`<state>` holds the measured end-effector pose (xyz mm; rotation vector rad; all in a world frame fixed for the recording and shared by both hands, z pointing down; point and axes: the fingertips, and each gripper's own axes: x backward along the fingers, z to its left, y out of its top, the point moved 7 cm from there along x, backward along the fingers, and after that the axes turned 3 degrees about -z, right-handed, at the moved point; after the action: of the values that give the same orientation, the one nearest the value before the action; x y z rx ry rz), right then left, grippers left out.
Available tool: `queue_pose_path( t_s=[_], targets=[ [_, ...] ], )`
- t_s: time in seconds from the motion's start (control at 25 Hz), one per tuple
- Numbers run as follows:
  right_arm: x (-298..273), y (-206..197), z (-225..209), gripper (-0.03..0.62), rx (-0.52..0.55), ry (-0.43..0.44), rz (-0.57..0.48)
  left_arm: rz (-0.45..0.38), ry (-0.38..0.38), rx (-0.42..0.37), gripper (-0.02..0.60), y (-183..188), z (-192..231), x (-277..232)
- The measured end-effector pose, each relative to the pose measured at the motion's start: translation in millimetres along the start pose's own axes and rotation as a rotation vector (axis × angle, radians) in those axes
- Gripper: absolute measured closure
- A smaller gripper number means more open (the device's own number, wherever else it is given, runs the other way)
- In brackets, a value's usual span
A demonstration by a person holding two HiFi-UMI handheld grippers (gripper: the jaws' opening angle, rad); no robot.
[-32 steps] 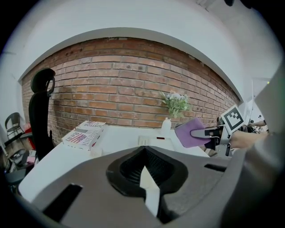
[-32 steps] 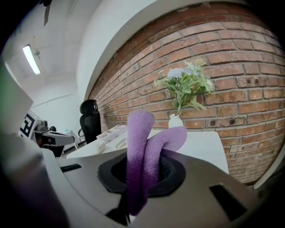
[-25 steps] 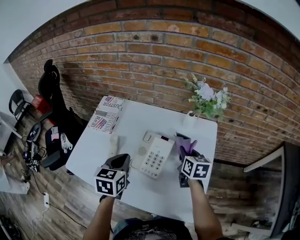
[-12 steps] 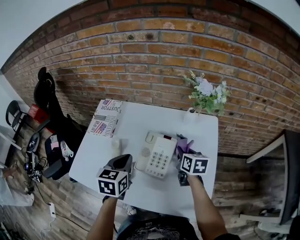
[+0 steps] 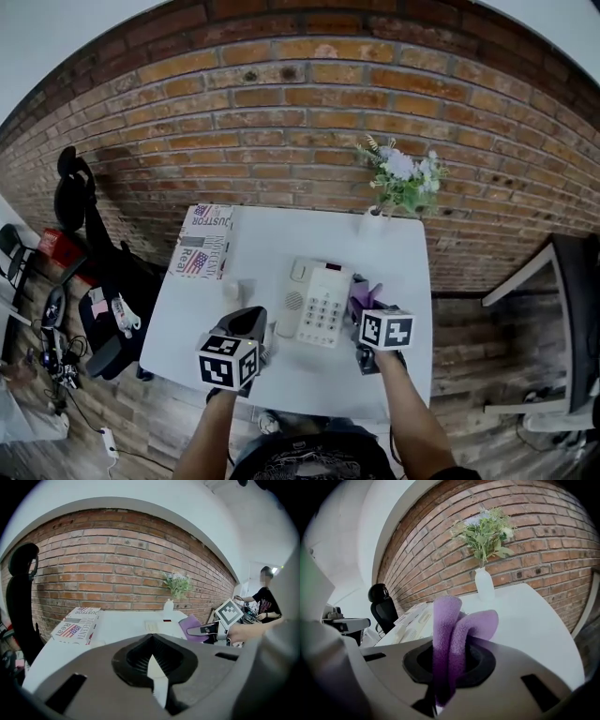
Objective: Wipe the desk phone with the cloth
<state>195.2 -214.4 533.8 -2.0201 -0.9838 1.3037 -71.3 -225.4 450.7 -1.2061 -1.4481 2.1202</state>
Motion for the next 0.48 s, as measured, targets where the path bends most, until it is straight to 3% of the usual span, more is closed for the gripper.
queue_pose_path(
  t_s=[0.48],
  targets=[
    [20.9,-31.1,21.9,0.546,-0.007,-0.044,0.009,0.002,-0.100,-0.020,0.577,-9.3,8.1,3.0]
  ],
)
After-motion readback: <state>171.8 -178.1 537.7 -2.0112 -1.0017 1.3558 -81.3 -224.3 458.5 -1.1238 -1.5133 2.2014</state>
